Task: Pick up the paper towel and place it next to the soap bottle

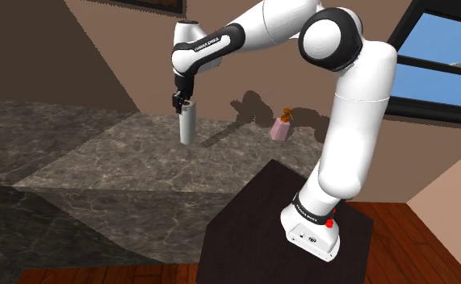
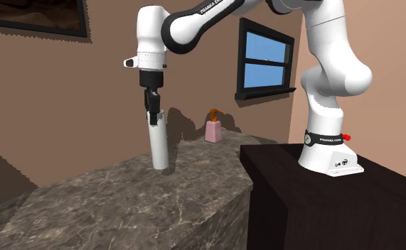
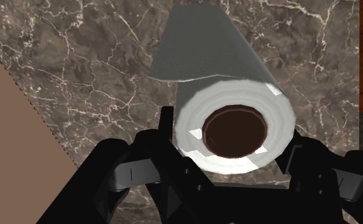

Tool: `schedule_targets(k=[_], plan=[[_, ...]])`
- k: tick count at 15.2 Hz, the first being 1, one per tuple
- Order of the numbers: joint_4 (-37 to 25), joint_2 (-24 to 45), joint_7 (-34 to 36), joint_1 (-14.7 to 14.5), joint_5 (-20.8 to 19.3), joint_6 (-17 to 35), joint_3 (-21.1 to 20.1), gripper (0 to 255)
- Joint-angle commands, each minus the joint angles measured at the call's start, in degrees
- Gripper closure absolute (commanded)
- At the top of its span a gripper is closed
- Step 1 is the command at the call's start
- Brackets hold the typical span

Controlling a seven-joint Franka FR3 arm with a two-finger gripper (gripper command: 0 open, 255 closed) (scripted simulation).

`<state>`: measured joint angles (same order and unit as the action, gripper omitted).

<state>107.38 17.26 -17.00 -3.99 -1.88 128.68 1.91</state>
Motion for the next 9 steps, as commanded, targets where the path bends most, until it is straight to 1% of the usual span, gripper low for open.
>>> schedule_targets(k=[1, 9], plan=[[-0.52, -0.7, -0.01, -0.03, 0.0, -1.24, -0.01, 255], [-3.58, -3.09, -0.17, -0.05, 0.03, -6.69, -0.02, 255]])
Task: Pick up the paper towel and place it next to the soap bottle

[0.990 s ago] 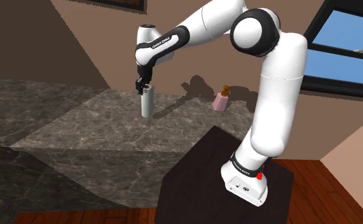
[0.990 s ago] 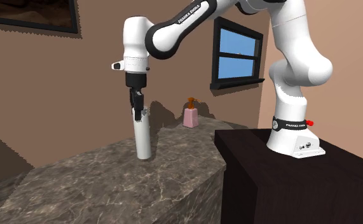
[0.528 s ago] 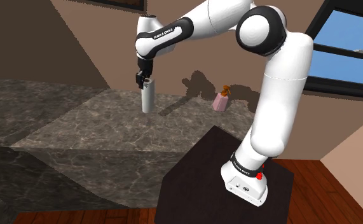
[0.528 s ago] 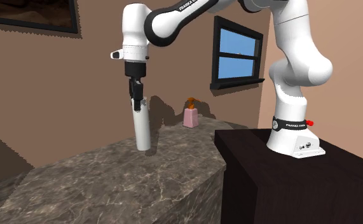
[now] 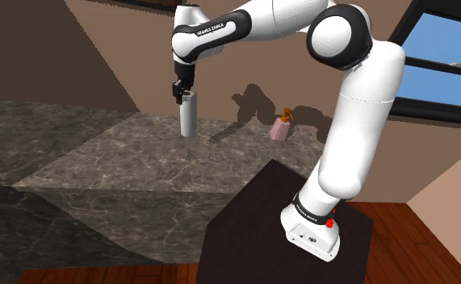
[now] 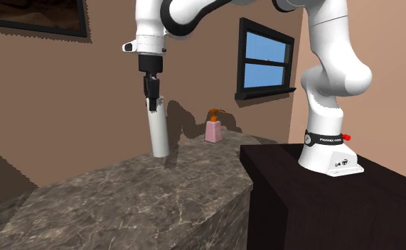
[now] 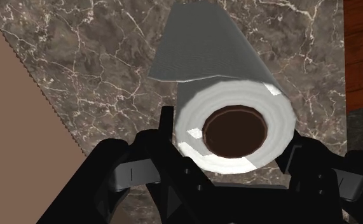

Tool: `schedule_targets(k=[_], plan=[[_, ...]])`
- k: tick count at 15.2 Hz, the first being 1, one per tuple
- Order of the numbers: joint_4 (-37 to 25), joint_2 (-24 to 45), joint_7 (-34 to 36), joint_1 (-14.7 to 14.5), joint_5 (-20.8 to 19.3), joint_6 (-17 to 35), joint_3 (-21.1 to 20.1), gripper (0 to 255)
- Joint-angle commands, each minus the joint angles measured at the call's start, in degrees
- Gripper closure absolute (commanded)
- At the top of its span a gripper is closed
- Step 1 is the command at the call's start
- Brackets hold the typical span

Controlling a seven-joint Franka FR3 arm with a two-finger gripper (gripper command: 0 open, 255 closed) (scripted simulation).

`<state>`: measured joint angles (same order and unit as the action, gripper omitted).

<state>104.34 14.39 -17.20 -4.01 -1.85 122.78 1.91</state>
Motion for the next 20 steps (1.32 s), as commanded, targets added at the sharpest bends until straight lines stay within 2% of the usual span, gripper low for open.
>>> schedule_targets(k=[1, 20], plan=[[-0.98, -0.48, 0.01, -0.04, 0.01, -1.47, -0.02, 255], [-12.1, -3.15, -0.4, -0.07, 0.1, -15.26, -0.03, 255]])
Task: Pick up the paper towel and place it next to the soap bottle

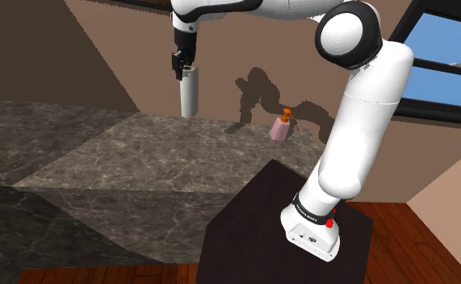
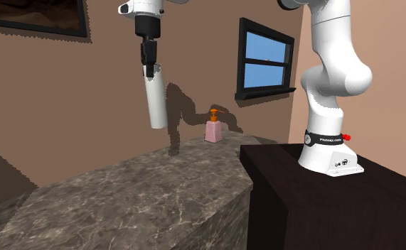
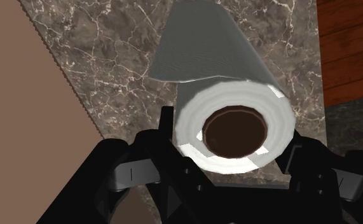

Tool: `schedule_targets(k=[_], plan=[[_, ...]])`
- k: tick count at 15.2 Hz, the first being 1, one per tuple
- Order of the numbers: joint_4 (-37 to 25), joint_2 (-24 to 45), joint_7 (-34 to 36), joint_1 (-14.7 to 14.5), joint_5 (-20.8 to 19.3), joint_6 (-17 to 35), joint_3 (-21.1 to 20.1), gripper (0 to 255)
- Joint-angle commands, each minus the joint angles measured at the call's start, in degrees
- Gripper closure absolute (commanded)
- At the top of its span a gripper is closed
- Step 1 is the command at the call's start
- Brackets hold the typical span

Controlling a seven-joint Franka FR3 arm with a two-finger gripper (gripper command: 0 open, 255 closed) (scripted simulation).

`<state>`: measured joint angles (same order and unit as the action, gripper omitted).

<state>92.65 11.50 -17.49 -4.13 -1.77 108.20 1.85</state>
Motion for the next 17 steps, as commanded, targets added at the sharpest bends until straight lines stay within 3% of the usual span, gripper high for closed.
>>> schedule_targets(k=[1, 7, 17], plan=[[-1.16, -0.28, -0.13, 0.05, 0.03, -1.45, 0.03, 255], [-5.47, -0.14, -0.26, 0.05, 0.06, -5.63, 0.03, 255], [12.28, -14.1, -10.55, 5.64, 0.13, -1.51, 4.77, 255]])
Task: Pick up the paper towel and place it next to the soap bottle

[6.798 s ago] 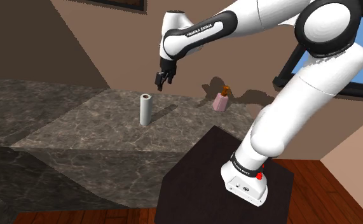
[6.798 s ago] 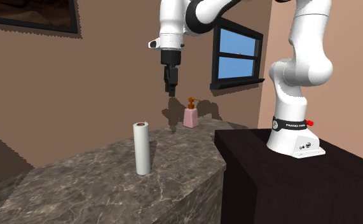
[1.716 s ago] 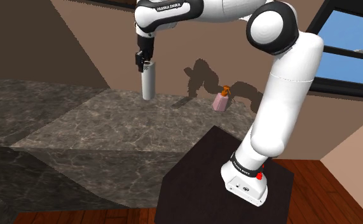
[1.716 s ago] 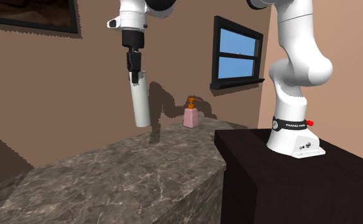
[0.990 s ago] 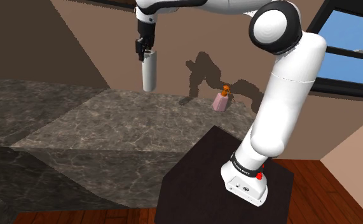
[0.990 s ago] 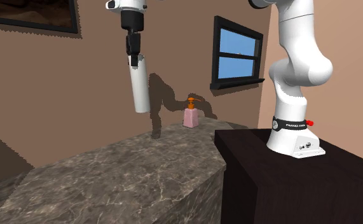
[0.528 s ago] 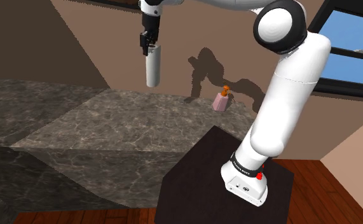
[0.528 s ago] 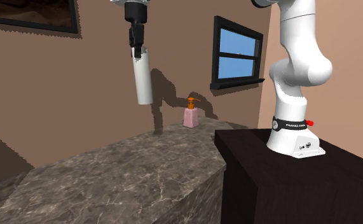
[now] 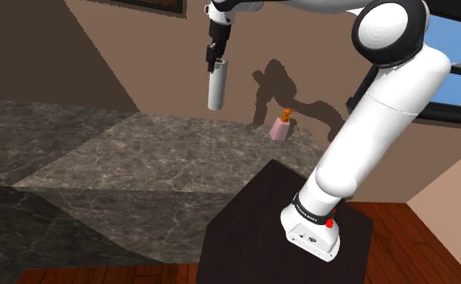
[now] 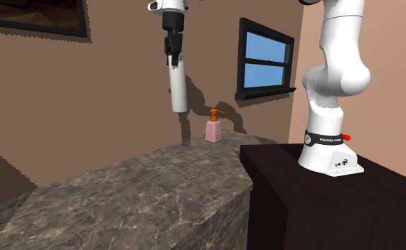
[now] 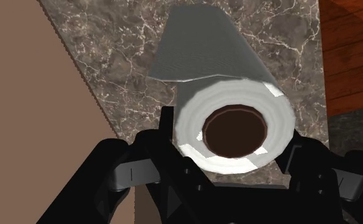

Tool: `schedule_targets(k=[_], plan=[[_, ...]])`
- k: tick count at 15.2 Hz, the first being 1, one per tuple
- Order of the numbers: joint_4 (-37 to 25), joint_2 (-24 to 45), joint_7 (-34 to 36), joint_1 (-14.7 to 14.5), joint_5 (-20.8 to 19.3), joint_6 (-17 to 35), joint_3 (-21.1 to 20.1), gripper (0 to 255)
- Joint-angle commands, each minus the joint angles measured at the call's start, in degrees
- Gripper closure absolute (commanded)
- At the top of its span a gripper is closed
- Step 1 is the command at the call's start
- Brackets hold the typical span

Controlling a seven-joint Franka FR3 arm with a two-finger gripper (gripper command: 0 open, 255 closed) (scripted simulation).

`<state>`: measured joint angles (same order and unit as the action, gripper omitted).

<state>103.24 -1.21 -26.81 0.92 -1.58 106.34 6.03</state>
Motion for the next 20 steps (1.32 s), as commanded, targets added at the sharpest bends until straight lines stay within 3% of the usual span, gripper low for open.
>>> schedule_targets(k=[1, 10, 20], plan=[[2.99, -2.51, -2.34, 1.14, -0.14, 0.56, 1.18, 255], [11.47, -10.51, -12.83, 6.08, -1.59, 1.45, 7.32, 255], [14.56, -14.49, -25.73, 11.56, -3.68, 1.24, 15.64, 255]])
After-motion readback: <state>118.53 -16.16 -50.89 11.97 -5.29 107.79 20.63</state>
